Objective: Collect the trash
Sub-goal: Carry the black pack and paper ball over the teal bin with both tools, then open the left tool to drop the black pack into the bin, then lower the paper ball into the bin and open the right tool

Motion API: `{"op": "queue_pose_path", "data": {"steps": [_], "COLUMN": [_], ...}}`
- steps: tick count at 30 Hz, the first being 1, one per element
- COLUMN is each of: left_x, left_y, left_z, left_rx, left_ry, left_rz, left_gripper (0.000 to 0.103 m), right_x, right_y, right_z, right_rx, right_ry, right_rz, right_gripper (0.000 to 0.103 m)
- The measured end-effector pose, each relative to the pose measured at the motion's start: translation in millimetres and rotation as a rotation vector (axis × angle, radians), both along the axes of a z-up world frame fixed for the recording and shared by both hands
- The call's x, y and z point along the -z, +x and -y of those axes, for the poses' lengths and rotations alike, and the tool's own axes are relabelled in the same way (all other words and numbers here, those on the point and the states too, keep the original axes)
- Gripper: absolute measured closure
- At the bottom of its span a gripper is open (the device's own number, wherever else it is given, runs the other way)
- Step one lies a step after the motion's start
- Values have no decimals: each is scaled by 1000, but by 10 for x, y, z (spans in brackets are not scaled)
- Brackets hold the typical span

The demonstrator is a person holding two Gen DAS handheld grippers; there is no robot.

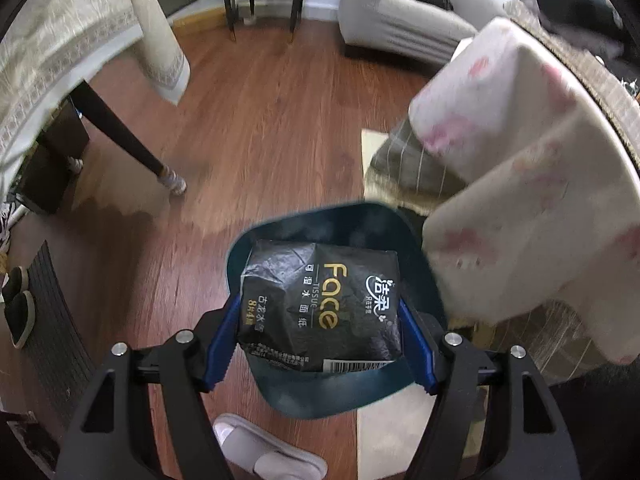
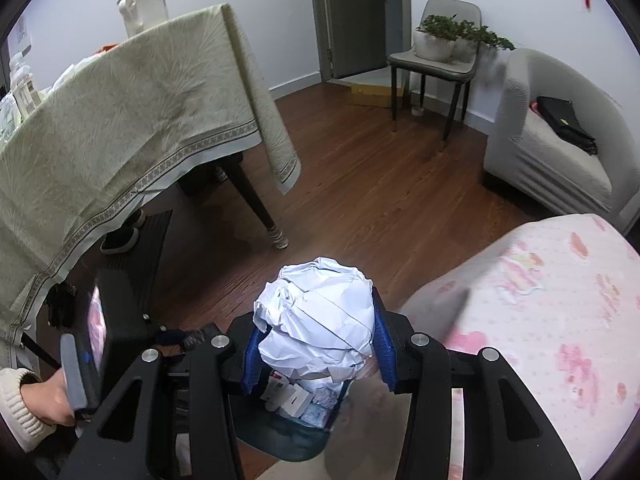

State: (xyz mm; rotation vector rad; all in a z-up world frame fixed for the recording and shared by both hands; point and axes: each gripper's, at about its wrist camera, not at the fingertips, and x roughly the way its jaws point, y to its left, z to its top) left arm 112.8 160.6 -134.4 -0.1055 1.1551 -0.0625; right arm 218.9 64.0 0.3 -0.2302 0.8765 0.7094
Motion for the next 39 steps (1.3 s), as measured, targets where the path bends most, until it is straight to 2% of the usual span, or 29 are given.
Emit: {"op": "queue_pose_path", "data": {"steps": [7,18,21,25,31,35,39], "left_x": [396,650,721,651,421,203,-86], "left_y": [-130,-146,-157,-185,-226,-282,-337], "left_z": [-84,-155,-156,-166,-280,-374,-454], "left_rx": [-5,-19,-18,-6,-32,-62,-71], "left_ry": [-36,-57,-80,-82,-78,-101,-72], "left_rz": [-117,-184,-201,-178,-122,-66,14], "left_gripper": [31,29,26,21,20,24,32], "right_x": [146,493,616,747,1026,1161,1282], "right_y": [0,-16,-22,0,32,23,-11], "right_z": [-194,-486,-548,-611,-655,-664,-675], "right_rx": [-18,-38,-41,-43,-29,-26,-26], "right_ry": [-20,-82,-104,-125,-170,-184,-199], "right_rz": [-33,-108,-132,-156,-205,-229,-251], "right_gripper": [56,56,56,56,56,56,55]}}
